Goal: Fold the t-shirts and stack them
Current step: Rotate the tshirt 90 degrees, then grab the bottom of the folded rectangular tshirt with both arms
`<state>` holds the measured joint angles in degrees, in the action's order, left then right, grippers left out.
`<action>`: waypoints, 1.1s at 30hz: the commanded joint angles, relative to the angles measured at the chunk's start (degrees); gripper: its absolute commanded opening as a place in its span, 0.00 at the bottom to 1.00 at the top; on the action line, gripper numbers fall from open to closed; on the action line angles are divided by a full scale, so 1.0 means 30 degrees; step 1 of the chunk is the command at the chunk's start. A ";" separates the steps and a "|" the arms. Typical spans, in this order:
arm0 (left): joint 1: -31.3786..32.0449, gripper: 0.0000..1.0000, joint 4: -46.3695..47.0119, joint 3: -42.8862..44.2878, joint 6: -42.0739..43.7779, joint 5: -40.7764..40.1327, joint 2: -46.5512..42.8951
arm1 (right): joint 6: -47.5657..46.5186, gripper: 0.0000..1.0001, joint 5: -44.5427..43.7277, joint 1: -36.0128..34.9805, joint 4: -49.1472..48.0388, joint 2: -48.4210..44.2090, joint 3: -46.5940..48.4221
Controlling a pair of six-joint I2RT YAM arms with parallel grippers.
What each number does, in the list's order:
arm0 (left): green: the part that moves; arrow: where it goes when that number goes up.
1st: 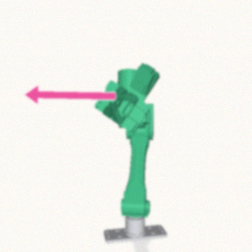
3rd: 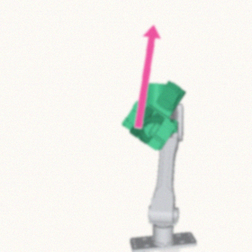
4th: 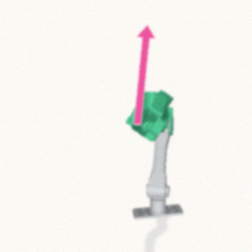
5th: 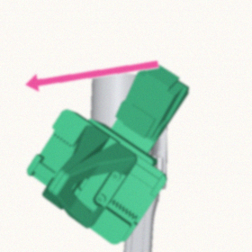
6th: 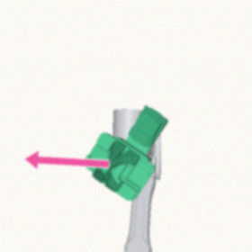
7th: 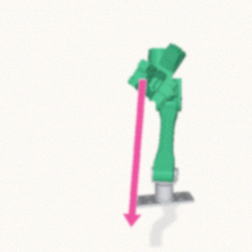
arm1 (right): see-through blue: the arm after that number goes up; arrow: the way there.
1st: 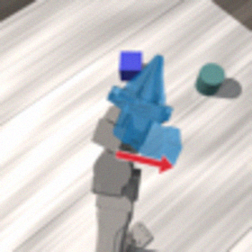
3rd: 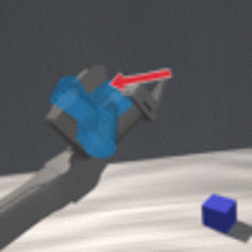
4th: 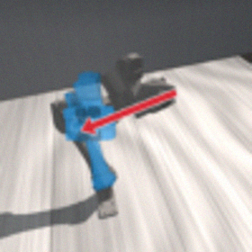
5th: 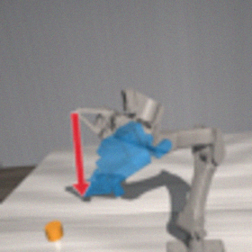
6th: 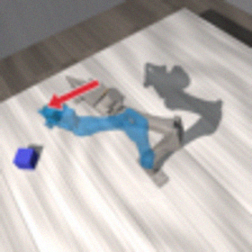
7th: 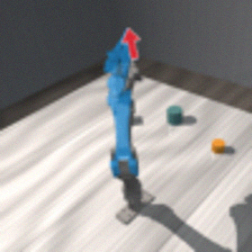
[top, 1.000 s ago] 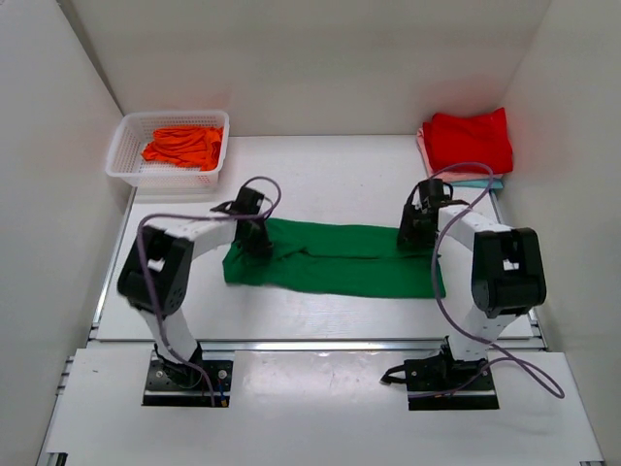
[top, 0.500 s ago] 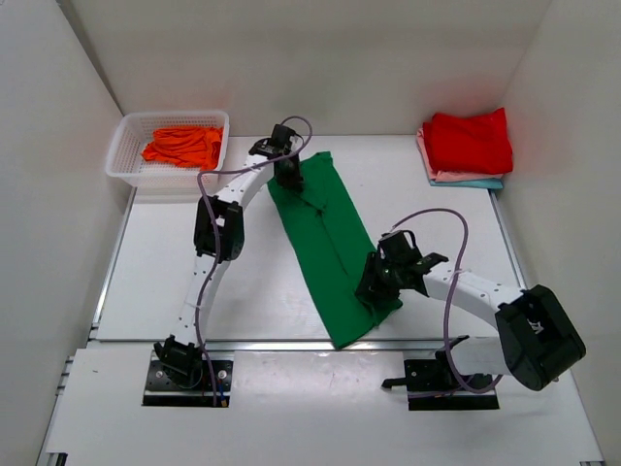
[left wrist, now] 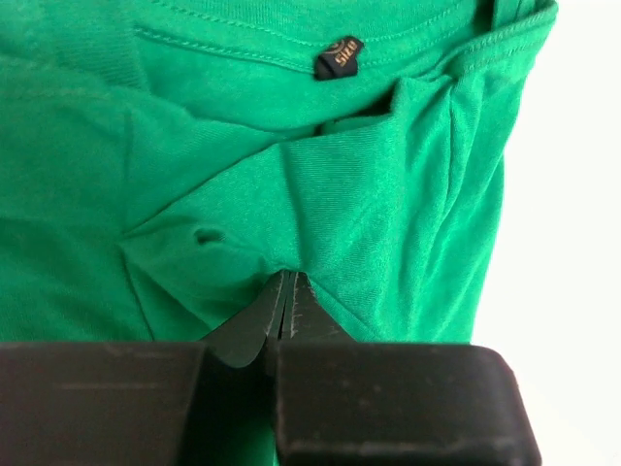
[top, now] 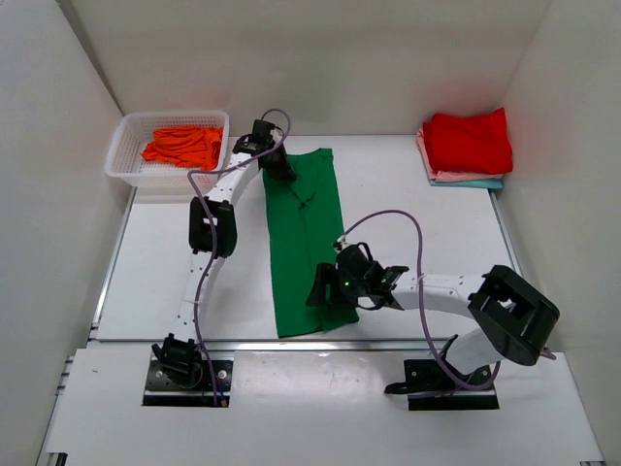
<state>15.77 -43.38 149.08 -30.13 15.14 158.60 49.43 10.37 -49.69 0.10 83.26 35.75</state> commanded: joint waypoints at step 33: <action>0.4205 0.61 0.7304 -4.1300 -0.3279 -0.1944 -3.7302 | -0.0310 0.54 -0.5127 0.0488 0.3045 -1.1116 -0.6055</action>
<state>27.33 -25.67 30.98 -34.33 9.65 52.66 43.48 -4.34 -44.99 8.67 49.45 19.40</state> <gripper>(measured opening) 0.601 0.520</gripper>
